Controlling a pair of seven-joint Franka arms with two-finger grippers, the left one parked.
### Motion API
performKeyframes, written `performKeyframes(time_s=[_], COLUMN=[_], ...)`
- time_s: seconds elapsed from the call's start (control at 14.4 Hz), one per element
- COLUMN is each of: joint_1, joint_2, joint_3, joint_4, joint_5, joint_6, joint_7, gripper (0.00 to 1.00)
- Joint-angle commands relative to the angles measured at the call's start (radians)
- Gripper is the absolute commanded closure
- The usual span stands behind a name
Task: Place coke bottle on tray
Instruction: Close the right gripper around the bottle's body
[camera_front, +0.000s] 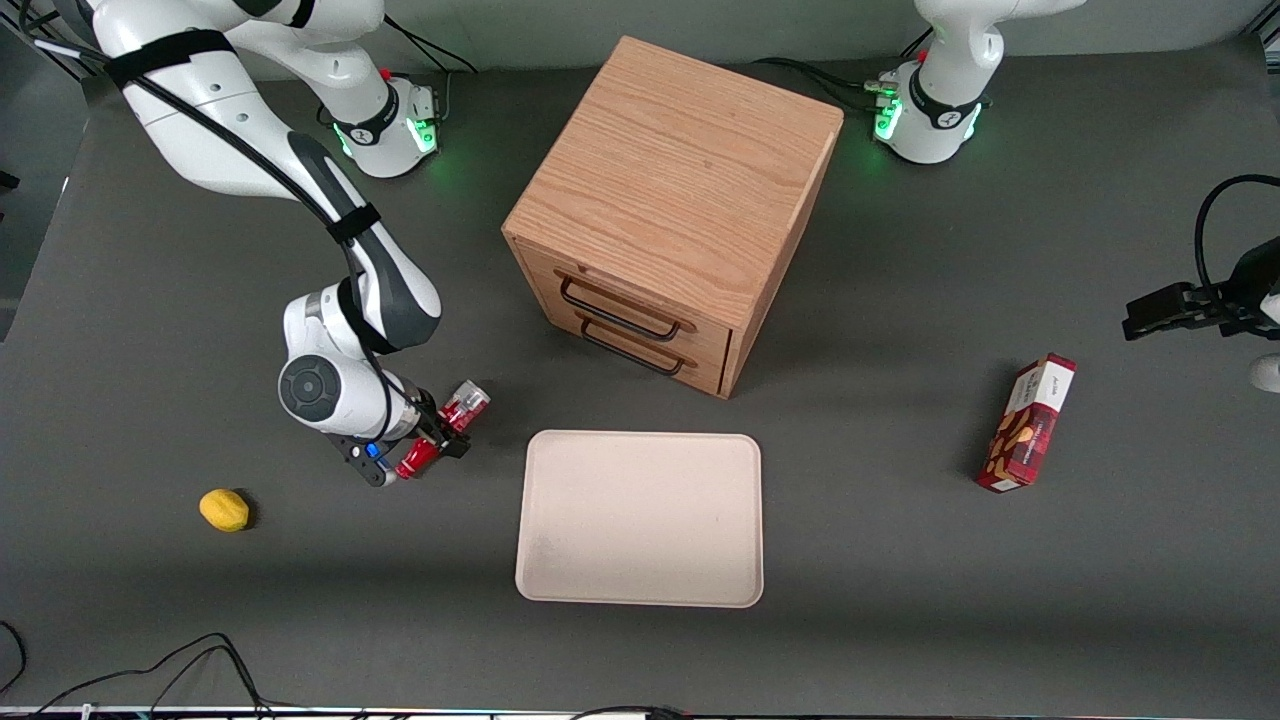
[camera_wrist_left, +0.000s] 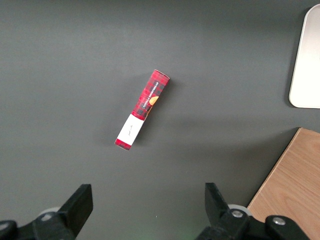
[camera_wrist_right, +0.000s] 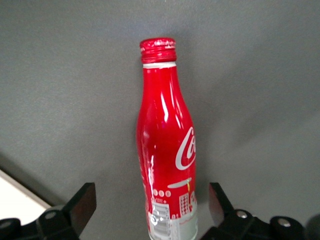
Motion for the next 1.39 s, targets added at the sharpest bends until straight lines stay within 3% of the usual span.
performKeyframes(time_s=[0.0, 0.21, 0.28, 0.35, 0.83, 1.32], joint_1=[0.004, 0.004, 0.002, 0.002, 0.002, -0.005], joint_2=[0.007, 0.019, 0.025, 0.032, -0.002, -0.171], joint_3=[0.000, -0.005, -0.006, -0.006, -0.002, 0.000], joint_4=[-0.046, -0.084, -0.084, -0.081, -0.067, 0.222], joint_5=[-0.047, -0.063, -0.066, -0.084, -0.092, -0.084], joint_6=[0.074, 0.154, 0.160, 0.159, 0.137, -0.324], joint_7=[0.048, 0.059, 0.056, 0.055, 0.033, -0.304], gripper=[0.00, 0.00, 0.15, 0.98, 1.00, 1.00])
